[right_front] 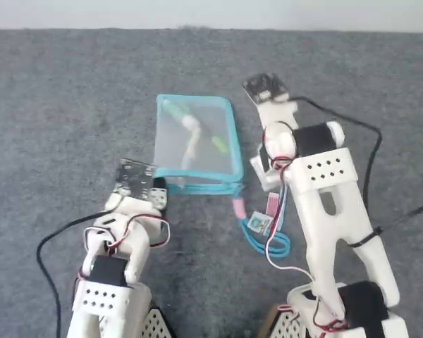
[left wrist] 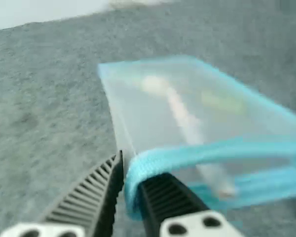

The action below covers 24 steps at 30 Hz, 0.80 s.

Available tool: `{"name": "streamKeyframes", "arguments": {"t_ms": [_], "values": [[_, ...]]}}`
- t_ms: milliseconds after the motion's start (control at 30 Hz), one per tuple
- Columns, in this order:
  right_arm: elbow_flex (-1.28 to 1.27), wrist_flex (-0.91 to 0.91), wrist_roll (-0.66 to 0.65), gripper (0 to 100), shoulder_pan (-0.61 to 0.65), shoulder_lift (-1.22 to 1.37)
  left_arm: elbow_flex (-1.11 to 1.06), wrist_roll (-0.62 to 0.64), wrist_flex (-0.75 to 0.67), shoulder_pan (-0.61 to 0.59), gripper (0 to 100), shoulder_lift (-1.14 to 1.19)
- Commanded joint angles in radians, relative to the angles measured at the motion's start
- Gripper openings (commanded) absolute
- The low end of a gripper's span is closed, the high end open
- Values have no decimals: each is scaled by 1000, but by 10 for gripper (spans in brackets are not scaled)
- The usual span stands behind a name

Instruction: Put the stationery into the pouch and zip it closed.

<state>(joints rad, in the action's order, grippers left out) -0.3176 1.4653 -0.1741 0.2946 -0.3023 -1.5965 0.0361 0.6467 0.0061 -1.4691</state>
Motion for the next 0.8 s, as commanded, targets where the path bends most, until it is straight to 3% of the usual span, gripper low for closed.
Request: {"name": "streamKeyframes", "arguments": {"t_ms": [0, 167, 233, 333, 400, 600, 667, 767], "values": [[-95, -101, 8, 224, -35, -44, 82, 54, 0, -152, 13, -15], [-207, -160, 34, 224, -8, -42, 33, -123, 6, 64, 13, -15], [-227, -154, 61, 224, -5, -31, 44, -64, 2, 40, 13, -15], [-229, -159, 55, 224, -13, 36, 101, 58, 5, -138, 13, -9], [-227, -174, 58, 224, -15, 97, 102, 49, 5, -187, 13, -9], [-222, -246, 58, 224, -21, 262, 76, -218, 114, 133, 13, -15], [-222, -257, 55, 224, -21, 288, 81, -209, 107, 130, 13, -15], [-222, -259, 55, 225, -21, 308, 81, -80, 18, -18, 13, -15]]}}
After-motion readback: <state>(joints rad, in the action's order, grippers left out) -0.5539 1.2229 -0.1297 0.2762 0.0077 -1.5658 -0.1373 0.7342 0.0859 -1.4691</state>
